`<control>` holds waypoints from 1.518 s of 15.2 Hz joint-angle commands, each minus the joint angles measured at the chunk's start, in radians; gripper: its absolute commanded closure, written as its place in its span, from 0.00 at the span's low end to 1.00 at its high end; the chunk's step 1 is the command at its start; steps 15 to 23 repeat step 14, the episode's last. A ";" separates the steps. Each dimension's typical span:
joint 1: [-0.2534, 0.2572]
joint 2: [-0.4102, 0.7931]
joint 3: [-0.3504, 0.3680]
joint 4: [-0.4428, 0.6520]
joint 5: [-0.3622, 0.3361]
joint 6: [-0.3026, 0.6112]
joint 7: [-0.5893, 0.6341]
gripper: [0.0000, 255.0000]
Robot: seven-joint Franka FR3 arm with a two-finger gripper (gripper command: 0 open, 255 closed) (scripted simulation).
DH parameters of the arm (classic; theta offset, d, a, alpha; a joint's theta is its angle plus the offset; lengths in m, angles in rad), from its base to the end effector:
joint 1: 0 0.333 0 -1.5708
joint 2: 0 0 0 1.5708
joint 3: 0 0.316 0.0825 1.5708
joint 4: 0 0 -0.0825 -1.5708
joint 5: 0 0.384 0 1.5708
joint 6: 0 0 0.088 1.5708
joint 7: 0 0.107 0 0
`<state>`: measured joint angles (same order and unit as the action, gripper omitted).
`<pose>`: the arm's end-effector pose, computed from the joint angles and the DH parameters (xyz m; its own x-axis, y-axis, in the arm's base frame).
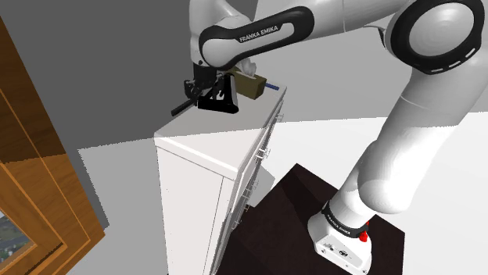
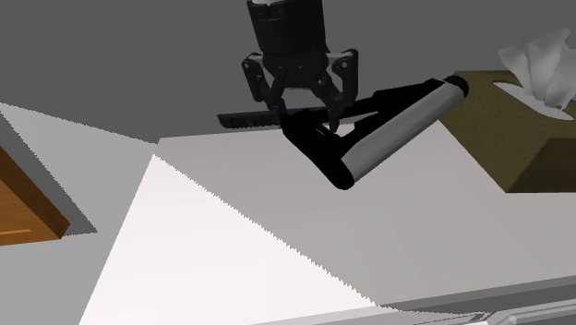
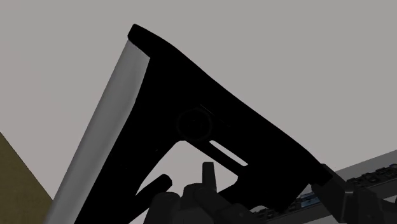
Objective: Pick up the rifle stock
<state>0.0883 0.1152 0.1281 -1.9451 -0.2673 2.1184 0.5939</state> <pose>0.5799 0.1132 0.4298 0.9605 -0.2280 0.1596 -0.2526 -0.9548 0.1565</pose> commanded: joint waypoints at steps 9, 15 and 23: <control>0.001 -0.035 0.003 0.091 0.021 -0.123 -0.034 1.00; 0.001 -0.042 0.004 0.125 0.026 -0.162 -0.043 1.00; 0.001 -0.042 0.004 0.125 0.026 -0.162 -0.043 1.00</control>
